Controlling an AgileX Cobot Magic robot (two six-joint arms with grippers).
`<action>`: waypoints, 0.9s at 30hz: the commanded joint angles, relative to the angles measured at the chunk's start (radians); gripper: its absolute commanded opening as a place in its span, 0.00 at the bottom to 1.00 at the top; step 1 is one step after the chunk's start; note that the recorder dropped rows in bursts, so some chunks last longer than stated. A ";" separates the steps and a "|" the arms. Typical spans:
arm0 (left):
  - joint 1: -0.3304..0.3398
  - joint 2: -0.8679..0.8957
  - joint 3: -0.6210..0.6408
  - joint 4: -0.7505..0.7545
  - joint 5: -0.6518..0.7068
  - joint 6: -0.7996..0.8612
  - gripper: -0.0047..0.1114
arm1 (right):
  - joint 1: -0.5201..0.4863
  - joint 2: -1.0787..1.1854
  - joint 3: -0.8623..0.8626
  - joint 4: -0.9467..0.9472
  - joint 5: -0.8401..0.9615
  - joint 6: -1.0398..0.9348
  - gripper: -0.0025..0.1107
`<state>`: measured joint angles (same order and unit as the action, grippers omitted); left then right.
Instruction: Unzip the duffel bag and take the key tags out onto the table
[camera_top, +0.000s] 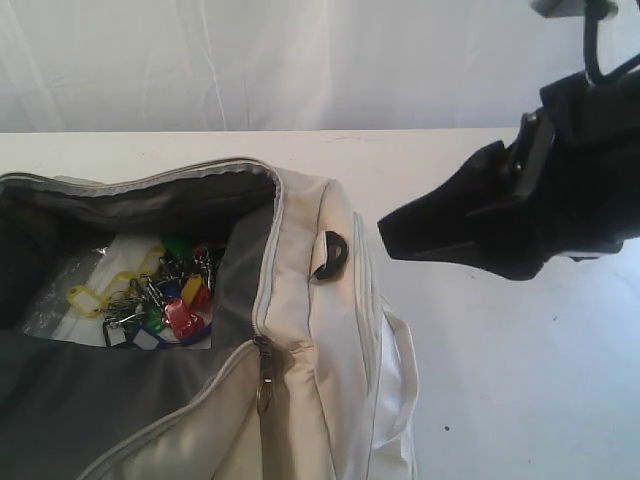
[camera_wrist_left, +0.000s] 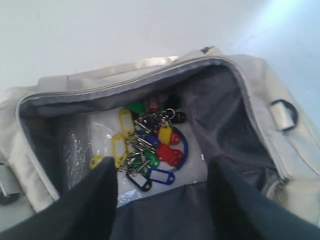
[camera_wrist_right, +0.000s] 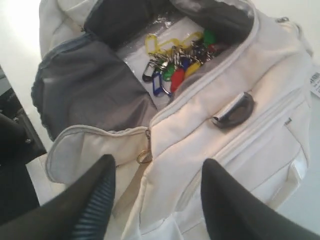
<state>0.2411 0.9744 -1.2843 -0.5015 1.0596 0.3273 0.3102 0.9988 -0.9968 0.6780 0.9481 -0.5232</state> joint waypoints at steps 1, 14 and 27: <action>-0.102 -0.217 0.090 0.034 0.025 0.046 0.37 | 0.067 0.031 -0.073 0.021 0.010 -0.016 0.43; -0.278 -0.446 0.610 0.236 -0.319 -0.044 0.04 | 0.410 0.546 -0.410 -0.230 -0.070 0.131 0.40; -0.294 -0.448 0.744 0.230 -0.537 -0.149 0.04 | 0.451 1.071 -0.811 -0.515 -0.075 0.310 0.57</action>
<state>-0.0470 0.5328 -0.5422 -0.2625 0.5256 0.1989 0.7600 2.0035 -1.7481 0.1968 0.8828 -0.2425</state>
